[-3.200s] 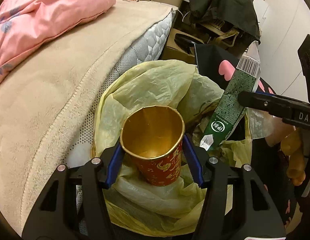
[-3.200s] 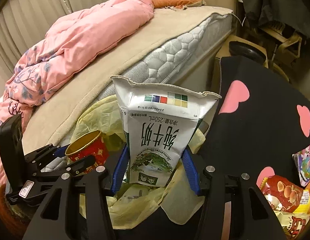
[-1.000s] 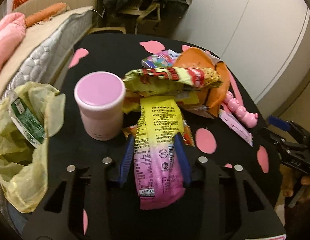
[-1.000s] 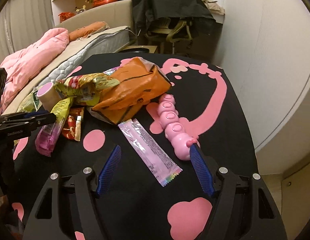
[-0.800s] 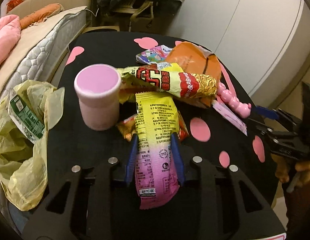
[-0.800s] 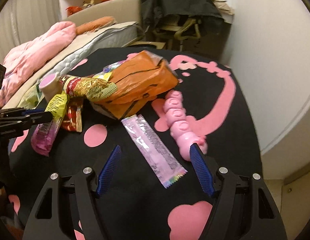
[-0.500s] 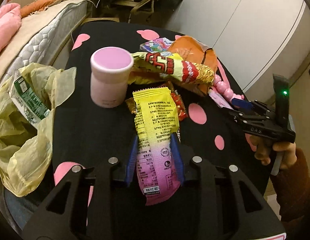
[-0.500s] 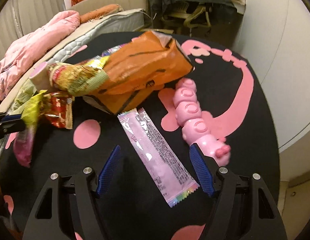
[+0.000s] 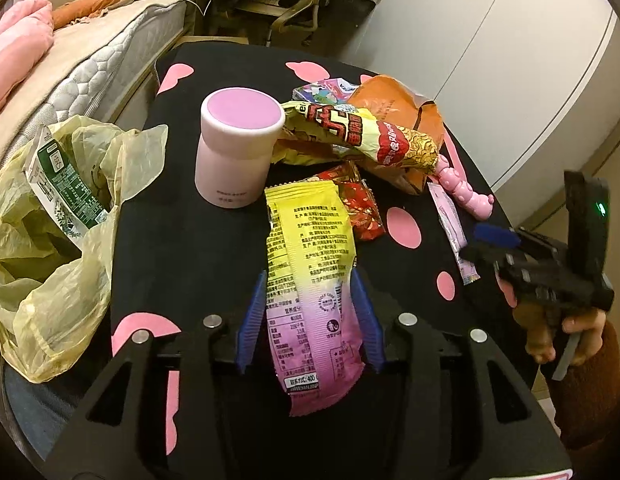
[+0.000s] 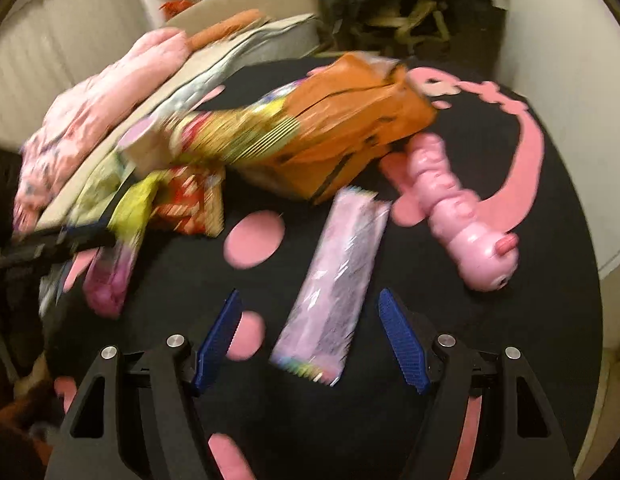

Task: Collect trash
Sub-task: 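Grasp the yellow-pink snack bag with the left gripper while the right grasps the pink candy stick, then carry both wrappers over the yellow bag and open both grippers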

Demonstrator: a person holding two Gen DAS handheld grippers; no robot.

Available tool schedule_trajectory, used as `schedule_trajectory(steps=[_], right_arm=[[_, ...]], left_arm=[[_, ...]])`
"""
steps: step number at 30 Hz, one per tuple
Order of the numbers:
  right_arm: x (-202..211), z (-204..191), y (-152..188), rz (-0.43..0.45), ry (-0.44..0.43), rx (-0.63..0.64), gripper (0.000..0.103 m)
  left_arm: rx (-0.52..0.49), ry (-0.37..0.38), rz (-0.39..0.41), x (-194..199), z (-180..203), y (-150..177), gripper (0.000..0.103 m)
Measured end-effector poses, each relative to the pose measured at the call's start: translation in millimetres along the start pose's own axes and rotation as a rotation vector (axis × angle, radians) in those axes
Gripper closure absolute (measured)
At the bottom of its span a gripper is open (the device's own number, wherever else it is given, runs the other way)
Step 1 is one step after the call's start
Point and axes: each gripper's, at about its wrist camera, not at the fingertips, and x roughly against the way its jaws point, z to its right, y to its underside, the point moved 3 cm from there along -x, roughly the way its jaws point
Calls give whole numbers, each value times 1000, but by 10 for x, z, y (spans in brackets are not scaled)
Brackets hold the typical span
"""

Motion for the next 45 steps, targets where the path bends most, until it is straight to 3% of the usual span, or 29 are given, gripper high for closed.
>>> schedule_trajectory(steps=[4,8,11,21,22,23,26,35,45], right_arm=[[-146,82,-117,-9,60,-27,51],[-211,35,-131,-25,60,-2,81],[-169,11,-103,-29,29,1,85],[159,-37,24,25,16,-2,86],[172,-49,25,29,16,-1,86],[198,-69,25,35,20,7,86],[269,-108,28,47,29,26,86],[481,-324,-96,97,13,70,86],[783,-1024,-466,198,-40,214,86]], left_arm=[[-2,-2,3,36,5,10,59],[-4,-12,15,99,5,-2,57],[10,-19,29,140,-17,-20,56],[36,-29,-15,-84,7,-67,56],[37,-27,-21,-105,16,-64,57],[36,-26,-23,-111,23,-59,67],[21,-10,-28,-99,65,-27,76],[-1,0,47,284,83,5,81],[34,-47,202,966,-135,-98,81]])
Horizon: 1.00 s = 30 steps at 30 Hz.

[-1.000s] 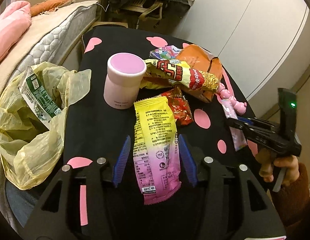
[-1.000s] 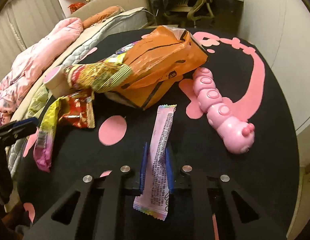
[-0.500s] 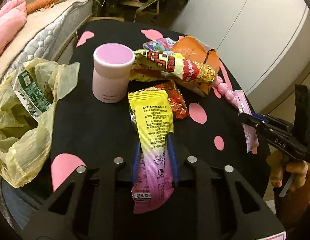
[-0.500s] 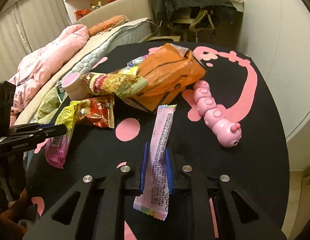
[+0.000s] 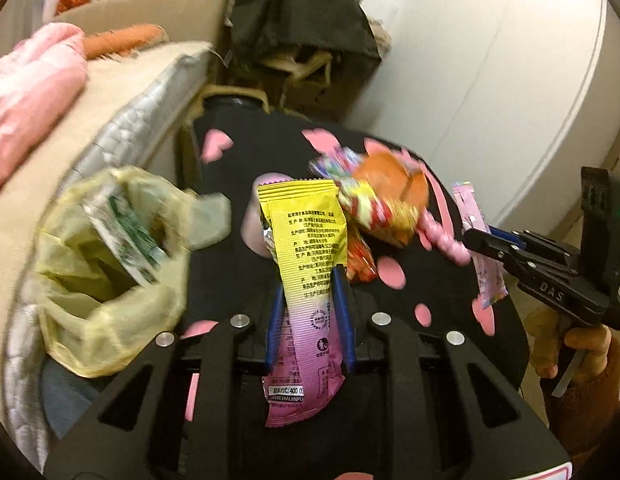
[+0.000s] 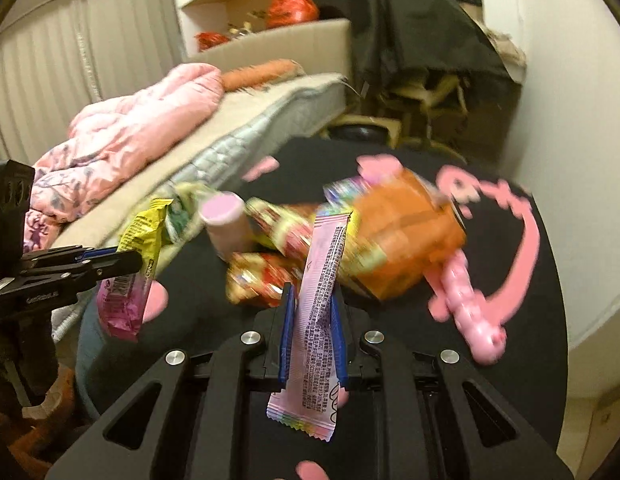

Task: Collect trash
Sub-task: 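Carry both wrappers over the yellow bag and open both grippers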

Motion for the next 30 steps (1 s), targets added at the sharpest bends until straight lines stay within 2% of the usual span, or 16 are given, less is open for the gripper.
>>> schedule_trajectory(steps=[7,14,21,30], right_arm=[[-84,-626,-571,63,-91,94,86],[-278,-1269,-891,78,-176,190,86],[-578,-1698,-1022,46,-220,251,86],[-961,-1927,-1017,-16,-255,269,86]], left_arm=[[56,-136,100,473,-565,-264,81],[122,-231,130,714,-1106,-284,81],[165,-260,134,782,-1446,-232,81],[220,-261,94,567,-1753,-129,81]])
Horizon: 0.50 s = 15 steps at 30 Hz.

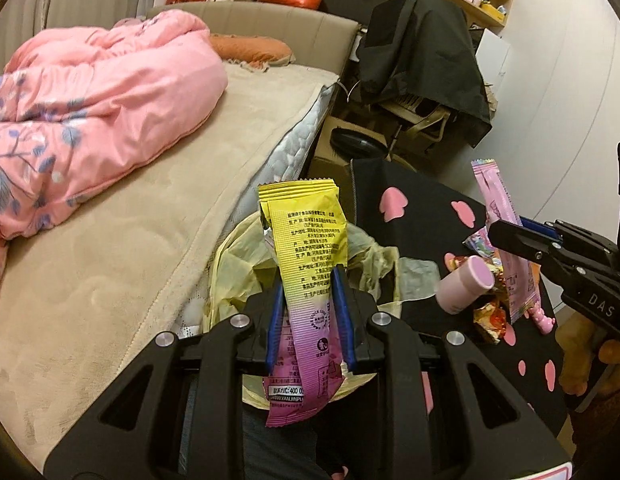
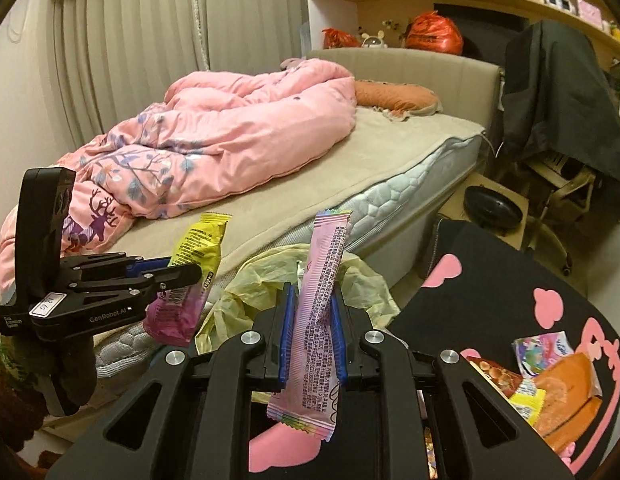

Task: Collect trash
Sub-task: 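Carry both wrappers over the yellow bag and open both grippers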

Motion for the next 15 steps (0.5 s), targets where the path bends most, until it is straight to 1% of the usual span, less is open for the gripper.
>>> schedule_trajectory(steps=[7,15], right_arm=[[-370,42,34,-64,-34,-22,86],[-976,127,113,-160,-92,-86,86]], left_arm=[[24,6,-40,-273,-117,61,81],[65,26,-92,-679,-232,69,81]])
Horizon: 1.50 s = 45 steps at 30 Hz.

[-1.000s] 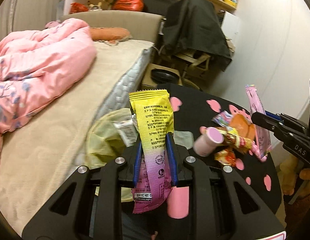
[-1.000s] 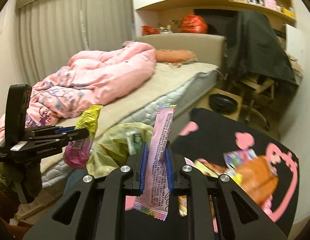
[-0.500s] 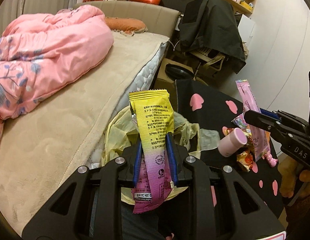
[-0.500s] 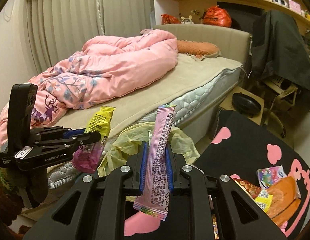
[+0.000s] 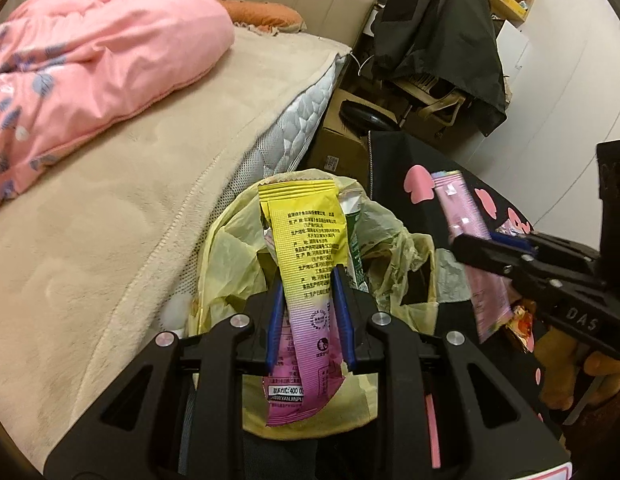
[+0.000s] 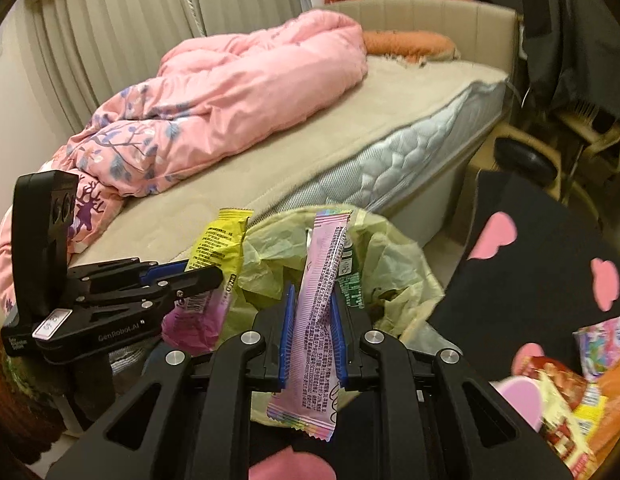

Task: Collect trash
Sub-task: 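Carry both wrappers over the yellow bag and open both grippers, then return both grippers to the table and grasp the red-yellow snack bag with the right gripper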

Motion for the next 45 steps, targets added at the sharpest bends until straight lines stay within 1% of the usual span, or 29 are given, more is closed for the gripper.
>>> schedule_trajectory(steps=[6,9,14,19,27,30,32,33,35,38,42,45], right_arm=[[-332,135,-34,-52,-1,-36,86],[-463,202,-17,-80,-11,-60,86],[-677,261,19,-122,0,-64,86],[-829,364,25,-142,12,-90,86],[-893,437,34,-150,7,-103,86],[-874,473,50,-148,-2,-121,86],[-872,507,61,-159,-11,-144,85],[-869,515,63,-163,-15,-153,84],[-846,517,61,-160,-24,-163,71],[-764,474,51,-139,-25,-157,67],[-606,455,33,-108,-26,-161,66],[-410,480,32,-77,-16,-162,65]], left_arm=[[40,26,-32,-253,-134,-14,81],[64,38,-63,-406,-197,21,81],[74,50,-93,-565,-221,56,81],[77,57,-92,-656,-244,0,81],[71,60,-86,-810,-262,-91,81],[68,70,-99,-796,-242,-73,78],[71,74,-101,-754,-240,-54,67],[73,72,-98,-723,-245,-46,66],[75,57,-87,-621,-263,-50,62],[91,29,-59,-468,-300,-78,55],[91,-40,-31,-316,-332,-100,54],[80,-69,-10,-220,-280,-104,52]])
